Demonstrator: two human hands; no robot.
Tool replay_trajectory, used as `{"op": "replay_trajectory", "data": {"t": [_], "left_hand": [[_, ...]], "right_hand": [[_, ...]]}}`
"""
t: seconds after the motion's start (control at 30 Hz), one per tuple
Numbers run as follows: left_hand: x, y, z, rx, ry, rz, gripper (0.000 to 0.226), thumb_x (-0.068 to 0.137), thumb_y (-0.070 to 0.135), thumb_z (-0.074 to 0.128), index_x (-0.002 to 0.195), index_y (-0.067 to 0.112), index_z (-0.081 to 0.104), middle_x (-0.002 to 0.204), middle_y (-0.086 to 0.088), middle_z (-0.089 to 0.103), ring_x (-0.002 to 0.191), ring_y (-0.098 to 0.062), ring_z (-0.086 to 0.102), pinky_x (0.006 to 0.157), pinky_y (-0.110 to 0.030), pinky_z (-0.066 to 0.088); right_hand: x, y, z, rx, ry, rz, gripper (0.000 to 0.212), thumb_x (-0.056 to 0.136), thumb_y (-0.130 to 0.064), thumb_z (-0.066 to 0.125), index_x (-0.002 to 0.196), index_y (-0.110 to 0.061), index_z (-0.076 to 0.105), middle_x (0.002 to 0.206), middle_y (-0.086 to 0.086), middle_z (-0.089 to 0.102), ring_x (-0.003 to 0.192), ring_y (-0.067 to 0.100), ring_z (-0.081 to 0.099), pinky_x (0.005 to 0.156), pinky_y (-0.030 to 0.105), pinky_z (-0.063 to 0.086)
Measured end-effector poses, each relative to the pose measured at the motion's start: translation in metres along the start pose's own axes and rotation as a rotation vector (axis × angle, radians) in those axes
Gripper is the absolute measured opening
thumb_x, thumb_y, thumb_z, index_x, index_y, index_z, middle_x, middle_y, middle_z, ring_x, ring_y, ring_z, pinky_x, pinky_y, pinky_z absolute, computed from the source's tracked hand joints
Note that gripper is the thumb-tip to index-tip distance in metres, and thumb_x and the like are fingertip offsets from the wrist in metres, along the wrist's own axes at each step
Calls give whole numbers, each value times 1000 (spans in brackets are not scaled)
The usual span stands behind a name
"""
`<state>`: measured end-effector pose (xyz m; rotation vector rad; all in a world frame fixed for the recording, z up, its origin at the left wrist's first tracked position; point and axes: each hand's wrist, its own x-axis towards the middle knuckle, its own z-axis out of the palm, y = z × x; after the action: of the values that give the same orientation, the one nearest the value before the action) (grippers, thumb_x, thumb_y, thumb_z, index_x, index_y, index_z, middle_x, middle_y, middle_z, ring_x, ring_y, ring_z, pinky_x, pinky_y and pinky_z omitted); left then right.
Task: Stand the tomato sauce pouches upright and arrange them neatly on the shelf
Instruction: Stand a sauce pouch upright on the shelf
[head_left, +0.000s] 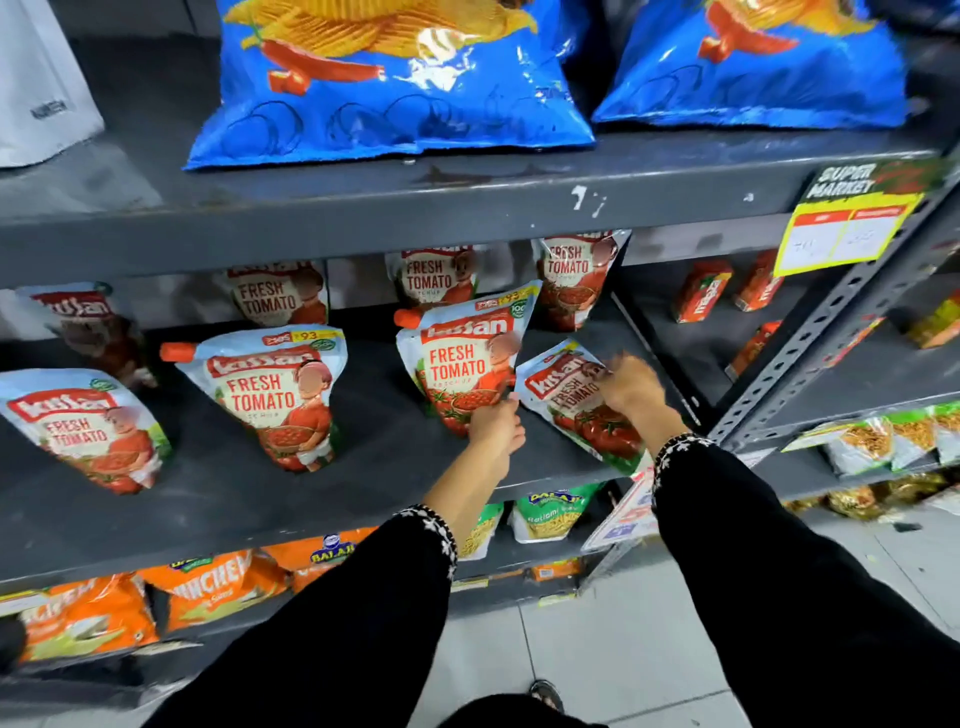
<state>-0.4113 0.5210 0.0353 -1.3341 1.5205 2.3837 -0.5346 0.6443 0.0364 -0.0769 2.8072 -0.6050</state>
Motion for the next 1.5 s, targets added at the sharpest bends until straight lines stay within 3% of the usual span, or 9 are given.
{"op": "replay_trajectory", "data": {"t": [0.07, 0.17, 0.3, 0.5, 0.63, 0.73, 1.0, 1.27, 1.5], "left_hand": [[3, -4, 15, 17, -45, -46, 20, 98, 22, 45, 82, 13, 52, 73, -7, 45, 63, -17, 47, 58, -22, 46], [3, -6, 34, -5, -40, -99, 40, 99, 20, 43, 134, 0, 44, 131, -22, 52, 122, -34, 52, 99, -37, 45], [11, -10, 52, -10, 64, -54, 40, 96, 12, 48, 132, -4, 46, 137, -25, 52, 121, -37, 54, 93, -39, 48], [-3, 5, 84, 383, 399, 335, 23, 90, 5, 45, 87, 1, 67, 91, -18, 69, 103, -36, 63, 75, -37, 47], [-12, 23, 95, 451, 468, 668, 19, 92, 4, 42, 99, -3, 59, 106, -23, 65, 101, -36, 61, 77, -37, 45], [-6, 17, 92, 497, 451, 785, 17, 94, 4, 40, 97, -3, 55, 103, -24, 63, 96, -35, 60, 71, -33, 40], [-9, -17, 102, -162, -62, 141, 55, 93, 50, 39, 138, 19, 45, 142, -1, 47, 133, -22, 41, 112, -43, 29], [-11, -2, 108, -221, -147, 177, 52, 100, 39, 29, 137, 7, 45, 143, -14, 49, 134, -24, 44, 100, -29, 37], [-5, -1, 102, -84, -179, 157, 55, 99, 45, 27, 143, 13, 37, 152, -6, 37, 141, -20, 33, 118, -37, 20]], "right_hand": [[11, 14, -3, -47, -79, 55, 53, 85, -29, 59, 129, 1, 50, 139, 22, 50, 129, 35, 48, 105, 40, 42], [22, 22, -7, 139, -189, 94, 42, 88, -18, 57, 121, 8, 57, 112, 23, 66, 100, 35, 65, 75, 30, 53], [30, 31, -11, 332, -261, 101, 29, 87, -1, 55, 112, 14, 59, 85, 21, 64, 54, 24, 53, 25, 13, 38], [22, 45, -18, 762, -28, 56, 35, 81, 5, 44, 54, -16, 53, 53, 1, 58, 61, 23, 53, 53, 21, 45], [13, 41, -30, 1039, 50, -36, 29, 85, 6, 41, 83, -16, 60, 80, 4, 62, 59, 11, 61, 43, 15, 48], [10, 39, -28, 1117, 66, -76, 35, 84, 11, 40, 103, -14, 54, 102, 9, 60, 93, 19, 59, 65, 19, 48], [-7, 60, -23, 1039, -260, 100, 57, 76, -1, 63, 128, -18, 45, 113, 5, 60, 94, 23, 55, 91, 44, 48], [-11, 53, -18, 1132, -225, 29, 60, 80, 1, 66, 133, -11, 40, 134, 14, 55, 118, 33, 53, 83, 43, 44], [-5, 50, -22, 1065, -229, 54, 58, 81, 0, 65, 133, -11, 40, 132, 17, 57, 118, 42, 55, 92, 48, 47]]}}
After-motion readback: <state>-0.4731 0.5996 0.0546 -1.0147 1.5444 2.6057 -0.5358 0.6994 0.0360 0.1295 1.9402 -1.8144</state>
